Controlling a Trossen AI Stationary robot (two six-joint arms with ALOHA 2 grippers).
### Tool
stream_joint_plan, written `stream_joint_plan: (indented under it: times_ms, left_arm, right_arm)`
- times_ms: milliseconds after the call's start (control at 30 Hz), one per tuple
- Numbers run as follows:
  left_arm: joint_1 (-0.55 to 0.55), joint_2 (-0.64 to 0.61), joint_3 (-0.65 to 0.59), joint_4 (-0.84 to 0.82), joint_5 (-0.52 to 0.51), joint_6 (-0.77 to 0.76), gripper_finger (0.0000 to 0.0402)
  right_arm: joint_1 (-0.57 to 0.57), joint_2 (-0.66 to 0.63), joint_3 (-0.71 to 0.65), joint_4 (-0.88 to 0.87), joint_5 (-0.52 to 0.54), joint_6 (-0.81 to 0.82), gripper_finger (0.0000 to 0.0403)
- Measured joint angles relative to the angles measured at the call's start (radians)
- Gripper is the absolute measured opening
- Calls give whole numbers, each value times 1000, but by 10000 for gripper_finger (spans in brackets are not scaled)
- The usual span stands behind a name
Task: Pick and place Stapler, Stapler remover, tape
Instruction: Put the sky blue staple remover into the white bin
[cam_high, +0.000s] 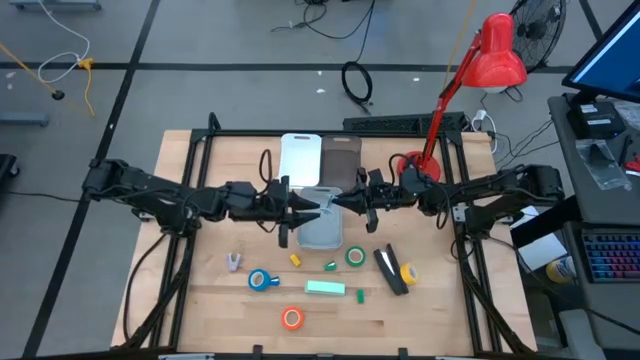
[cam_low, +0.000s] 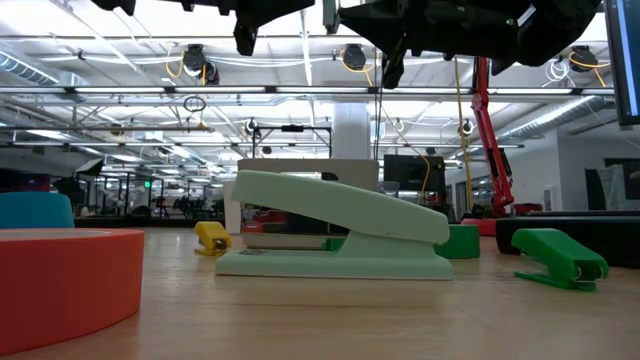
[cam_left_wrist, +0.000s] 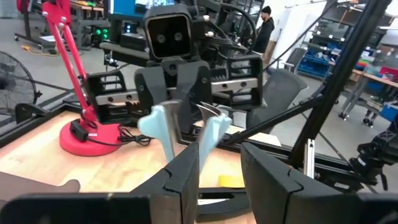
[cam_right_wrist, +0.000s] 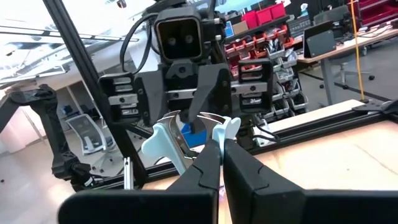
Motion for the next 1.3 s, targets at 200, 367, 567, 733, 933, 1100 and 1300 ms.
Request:
stream_joint_plan:
  times_ms: [200, 367, 567, 733, 933, 1100, 1300]
  left_arm:
    - [21, 0, 0, 18, 21, -29, 120]
    - [30, 0, 0, 22, 42, -29, 120]
    - [30, 2, 0, 23, 43, -32, 120]
    - [30, 22, -1, 33, 67, -51, 120]
    - [48, 59, -1, 106, 89, -71, 120]
    - [66, 64, -1, 112, 133, -103, 120]
    - [69, 63, -1, 113, 146, -121, 120]
  right_arm:
    - [-1, 0, 0, -9, 2, 0, 0]
    - [-1, 0, 0, -10, 27, -1, 0]
    - [-8, 0, 0, -10, 27, 1, 0]
    - [-8, 0, 0, -2, 27, 4, 0]
    - [-8, -1, -2, -6, 26, 19, 0]
    - [-8, -1, -2, -13, 26, 20, 0]
    - [-7, -1, -2, -18, 26, 20, 0]
